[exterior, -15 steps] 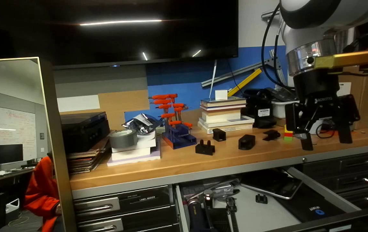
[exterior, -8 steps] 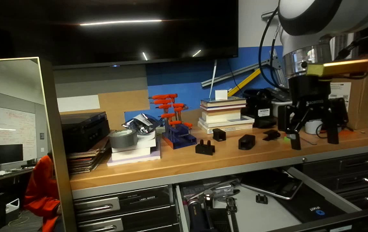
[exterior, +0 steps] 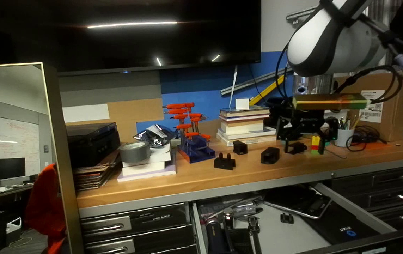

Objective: Put the black objects inside the drawer and close it

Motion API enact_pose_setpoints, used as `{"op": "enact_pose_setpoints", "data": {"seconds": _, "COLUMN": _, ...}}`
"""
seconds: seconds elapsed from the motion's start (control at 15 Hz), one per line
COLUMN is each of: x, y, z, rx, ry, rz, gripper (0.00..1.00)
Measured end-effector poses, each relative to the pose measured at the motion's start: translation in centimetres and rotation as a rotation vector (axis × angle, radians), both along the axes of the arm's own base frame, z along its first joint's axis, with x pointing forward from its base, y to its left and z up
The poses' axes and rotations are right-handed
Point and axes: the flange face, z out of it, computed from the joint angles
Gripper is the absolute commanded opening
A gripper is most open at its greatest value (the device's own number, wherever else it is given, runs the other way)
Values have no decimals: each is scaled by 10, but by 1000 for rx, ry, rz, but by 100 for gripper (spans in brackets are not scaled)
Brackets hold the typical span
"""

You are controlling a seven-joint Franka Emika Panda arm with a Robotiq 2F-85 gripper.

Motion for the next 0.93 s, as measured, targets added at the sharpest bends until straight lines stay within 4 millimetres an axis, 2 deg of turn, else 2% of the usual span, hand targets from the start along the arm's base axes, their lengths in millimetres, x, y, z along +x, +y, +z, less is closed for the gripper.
{"op": "enact_pose_setpoints", "data": {"seconds": 0.33, "x": 77, "y": -48, "z": -2, "rx": -30, "ry": -110, "rz": -213, "gripper": 100}}
{"op": "enact_pose_setpoints", "data": {"seconds": 0.53, "x": 116, "y": -78, "z": -4, "rx": -52, "ry": -138, "rz": -312, "gripper": 100}}
{"op": "enact_pose_setpoints", "data": {"seconds": 0.73, "x": 150, "y": -107, "z": -12, "rx": -67, "ry": -158, "rz": -387, "gripper": 100}}
{"op": "enact_pose_setpoints", "data": {"seconds": 0.93, "x": 175, "y": -132, "z": -26, "rx": -70, "ry": -165, "rz": -453, "gripper": 100}}
